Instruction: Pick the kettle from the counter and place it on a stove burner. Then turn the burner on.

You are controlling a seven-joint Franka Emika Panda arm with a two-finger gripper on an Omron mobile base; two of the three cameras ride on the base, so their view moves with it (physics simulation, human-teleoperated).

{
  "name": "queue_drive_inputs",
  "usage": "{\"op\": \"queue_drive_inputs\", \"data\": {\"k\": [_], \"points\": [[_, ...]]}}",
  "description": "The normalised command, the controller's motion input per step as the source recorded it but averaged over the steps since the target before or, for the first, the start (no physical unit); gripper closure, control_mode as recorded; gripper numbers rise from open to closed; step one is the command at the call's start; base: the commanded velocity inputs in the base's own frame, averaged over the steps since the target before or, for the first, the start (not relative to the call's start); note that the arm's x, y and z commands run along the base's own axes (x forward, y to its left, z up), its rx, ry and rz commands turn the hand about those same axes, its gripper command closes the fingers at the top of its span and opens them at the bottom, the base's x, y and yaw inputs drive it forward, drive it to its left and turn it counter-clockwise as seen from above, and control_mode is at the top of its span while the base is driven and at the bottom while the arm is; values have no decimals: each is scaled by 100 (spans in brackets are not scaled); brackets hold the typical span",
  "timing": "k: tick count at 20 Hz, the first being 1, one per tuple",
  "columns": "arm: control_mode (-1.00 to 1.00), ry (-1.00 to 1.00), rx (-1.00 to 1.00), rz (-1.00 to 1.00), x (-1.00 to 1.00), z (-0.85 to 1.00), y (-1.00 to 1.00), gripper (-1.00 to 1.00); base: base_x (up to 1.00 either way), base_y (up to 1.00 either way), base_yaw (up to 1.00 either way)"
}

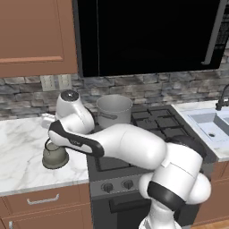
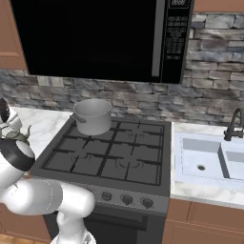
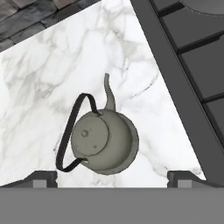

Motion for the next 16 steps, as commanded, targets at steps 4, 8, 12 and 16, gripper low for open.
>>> {"op": "queue_drive_inputs", "data": {"k": [4,8,12,16], "points": [[-100,2,0,0,8,0,10,-100,0,0,0],[-100,2,0,0,4,0,6,-100,0,0,0],[-100,1,0,0,0,0,0,-100,0,0,0],[-100,0,0,0,3,-6,0,-100,0,0,0]]}}
